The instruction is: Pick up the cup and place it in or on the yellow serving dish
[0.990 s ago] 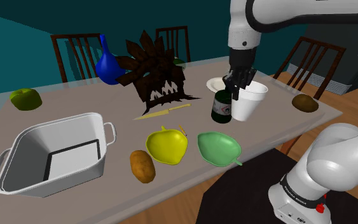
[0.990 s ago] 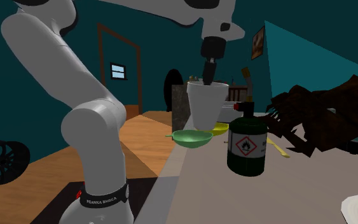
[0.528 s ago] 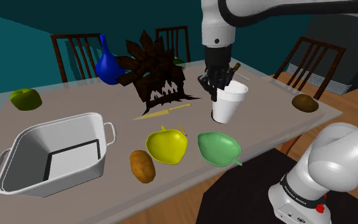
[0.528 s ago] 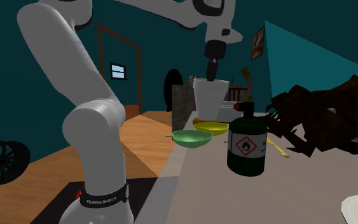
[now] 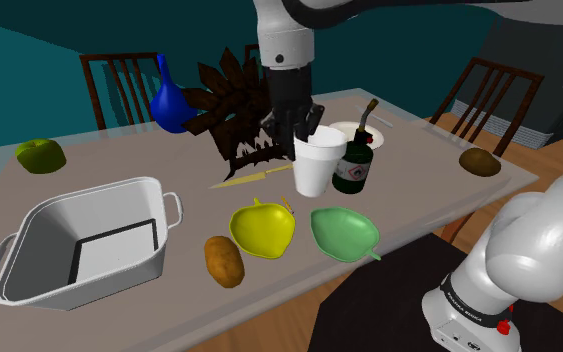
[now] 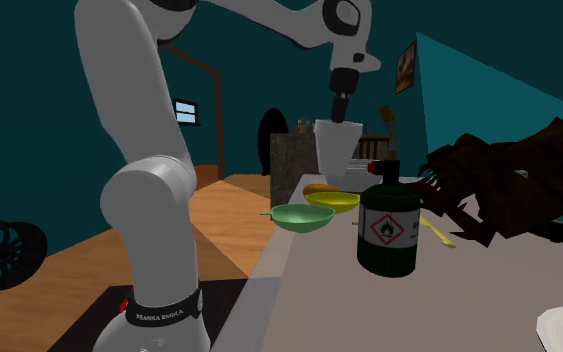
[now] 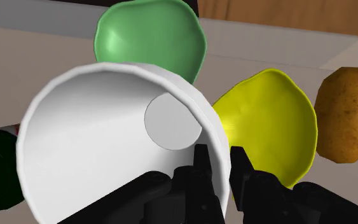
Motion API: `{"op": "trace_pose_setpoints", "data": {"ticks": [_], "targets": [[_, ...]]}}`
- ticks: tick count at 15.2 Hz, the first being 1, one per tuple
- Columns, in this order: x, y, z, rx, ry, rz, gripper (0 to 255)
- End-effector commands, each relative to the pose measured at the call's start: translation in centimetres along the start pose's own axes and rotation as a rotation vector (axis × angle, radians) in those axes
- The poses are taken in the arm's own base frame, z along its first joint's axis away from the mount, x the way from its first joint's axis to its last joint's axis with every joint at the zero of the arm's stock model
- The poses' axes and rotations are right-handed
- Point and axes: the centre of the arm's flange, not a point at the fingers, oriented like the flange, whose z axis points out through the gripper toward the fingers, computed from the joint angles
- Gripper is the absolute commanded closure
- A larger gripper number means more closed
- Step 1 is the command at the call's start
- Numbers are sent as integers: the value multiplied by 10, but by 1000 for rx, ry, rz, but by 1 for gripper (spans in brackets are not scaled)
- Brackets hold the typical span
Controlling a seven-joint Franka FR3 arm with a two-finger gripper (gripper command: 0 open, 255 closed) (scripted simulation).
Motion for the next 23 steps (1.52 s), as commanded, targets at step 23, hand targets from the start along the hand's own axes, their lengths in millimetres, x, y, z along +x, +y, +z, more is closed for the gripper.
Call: {"op": "trace_pose_setpoints", "data": {"ticks": [23], "targets": [[32, -126, 45, 2, 0, 1, 255]]}}
